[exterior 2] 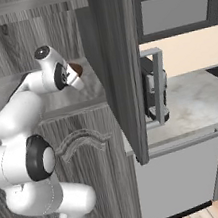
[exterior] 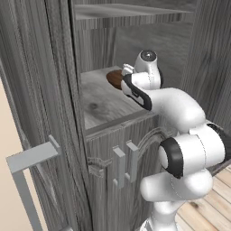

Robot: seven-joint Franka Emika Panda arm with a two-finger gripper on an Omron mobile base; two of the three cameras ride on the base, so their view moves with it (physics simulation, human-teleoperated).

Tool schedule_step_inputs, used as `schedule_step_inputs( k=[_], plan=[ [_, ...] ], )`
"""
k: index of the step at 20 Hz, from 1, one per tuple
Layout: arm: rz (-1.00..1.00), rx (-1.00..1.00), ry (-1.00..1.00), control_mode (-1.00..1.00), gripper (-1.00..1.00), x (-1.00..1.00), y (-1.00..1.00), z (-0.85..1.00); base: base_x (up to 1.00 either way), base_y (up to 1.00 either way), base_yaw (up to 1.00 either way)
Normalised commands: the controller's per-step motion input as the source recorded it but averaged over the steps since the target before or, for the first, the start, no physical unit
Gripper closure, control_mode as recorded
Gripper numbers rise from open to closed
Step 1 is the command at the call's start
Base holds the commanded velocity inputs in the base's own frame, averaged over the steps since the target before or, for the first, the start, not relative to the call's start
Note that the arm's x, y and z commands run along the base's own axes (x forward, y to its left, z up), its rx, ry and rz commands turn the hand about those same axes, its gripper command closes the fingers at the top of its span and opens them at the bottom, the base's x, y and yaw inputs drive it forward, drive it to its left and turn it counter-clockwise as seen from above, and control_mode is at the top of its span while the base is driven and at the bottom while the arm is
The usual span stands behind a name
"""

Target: Take the smaller bowl and place it next to the appetizer plate on the dining counter , and place the larger bowl next to the plate with cooked food.

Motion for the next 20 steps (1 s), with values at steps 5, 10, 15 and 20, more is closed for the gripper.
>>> schedule_step_inputs(
  k=[5, 10, 15, 20],
  plan=[
    [-0.04, 0.0, 0.02, -1.0, 1.0, 0.43, 0.03, -0.09, 0.0, 0.0, 0.0],
    [-0.03, 0.0, 0.0, -1.0, 1.0, 0.21, 0.01, 0.0, 0.0, 0.0, 0.0],
    [0.0, -0.02, -0.01, -1.0, 1.0, -0.06, 0.26, 0.05, 0.0, 0.0, 0.0],
    [0.05, -0.08, -0.07, -1.0, 1.0, -0.42, 0.54, 0.3, 0.0, 0.0, 0.0]
  ],
)
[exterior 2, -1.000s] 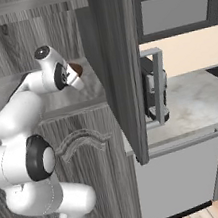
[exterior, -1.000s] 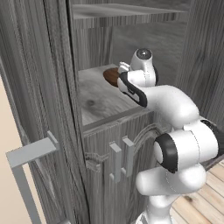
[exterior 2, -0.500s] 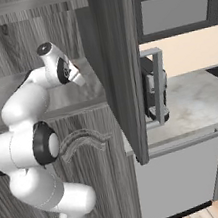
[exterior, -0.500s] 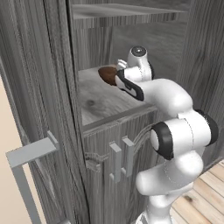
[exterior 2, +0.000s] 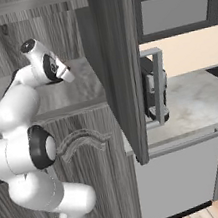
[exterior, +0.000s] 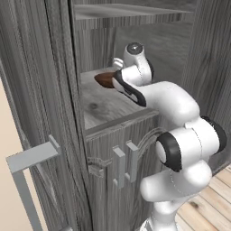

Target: Take the smaller bowl and place it next to the appetizer plate on the dining counter , and place the larger bowl next to the plate with cooked food.

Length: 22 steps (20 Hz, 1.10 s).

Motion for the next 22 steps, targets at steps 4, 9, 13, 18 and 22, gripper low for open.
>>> schedule_step_inputs(
  k=[4, 9, 13, 18, 22],
  plan=[
    [0.07, -0.13, -0.16, -1.0, 1.0, -0.88, 0.56, 0.31, 0.0, 0.0, 0.0],
    [0.02, -0.1, -0.17, -1.0, 1.0, -1.0, 0.28, 0.3, 0.0, 0.0, 0.0],
    [0.0, -0.02, -0.08, -1.0, 1.0, -1.0, 0.02, 0.57, 0.0, 0.0, 0.0],
    [0.0, 0.0, -0.01, -1.0, 1.0, -1.0, 0.0, 0.48, 0.0, 0.0, 0.0],
    [0.0, 0.0, 0.0, -1.0, 1.0, -1.0, -0.03, 0.31, 0.0, 0.0, 0.0]
  ],
)
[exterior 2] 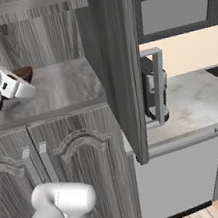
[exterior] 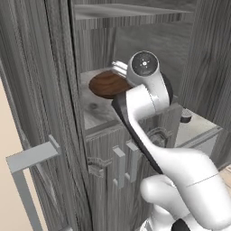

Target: Take the smaller bowl and place it next to the appetizer plate on the dining counter , and place the larger bowl next to the plate with cooked food.

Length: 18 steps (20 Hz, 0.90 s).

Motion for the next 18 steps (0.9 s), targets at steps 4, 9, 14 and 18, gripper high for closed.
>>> schedule_step_inputs(
  k=[4, 9, 14, 18],
  plan=[
    [0.0, 0.0, 0.0, -1.0, 1.0, -1.0, 0.0, 0.16, 0.0, 0.0, 0.0],
    [0.0, 0.0, 0.0, -1.0, 1.0, -0.97, -0.25, 0.14, 0.0, 0.0, 0.0],
    [-0.01, 0.0, 0.02, 1.0, 1.0, -0.45, -0.28, 0.03, -0.25, -0.25, 0.0],
    [0.0, 0.0, 0.0, 1.0, 1.0, 0.0, 0.0, 0.0, -0.56, -0.52, 0.0]
  ],
)
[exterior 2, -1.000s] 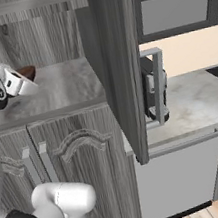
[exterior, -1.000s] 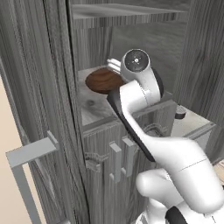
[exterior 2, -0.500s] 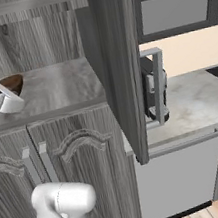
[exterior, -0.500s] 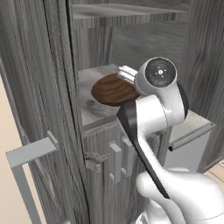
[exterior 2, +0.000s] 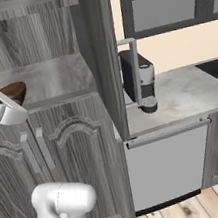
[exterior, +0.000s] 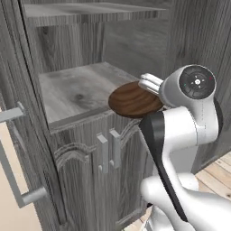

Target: Take the smaller bowl and place it next to the appetizer plate on the dining counter , and place the larger bowl next to the plate with cooked food.

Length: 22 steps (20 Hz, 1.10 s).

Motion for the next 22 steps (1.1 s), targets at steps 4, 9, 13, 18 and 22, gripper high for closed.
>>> schedule_step_inputs(
  k=[4, 9, 13, 18, 22],
  plan=[
    [0.0, 0.0, 0.0, 1.0, 1.0, 0.0, 0.0, 0.0, -0.74, -0.17, 0.0],
    [0.0, 0.0, 0.0, 1.0, 1.0, 0.0, 0.0, 0.0, -1.0, -0.02, 0.0],
    [0.0, 0.0, 0.0, 1.0, 1.0, 0.0, 0.0, 0.0, -1.0, -0.31, -0.09],
    [0.0, 0.0, 0.0, 1.0, 1.0, 0.0, 0.0, 0.0, -1.0, -0.34, -0.18],
    [0.0, 0.0, 0.0, 1.0, 1.0, 0.0, 0.0, 0.0, -1.0, -0.04, -0.27]
  ],
)
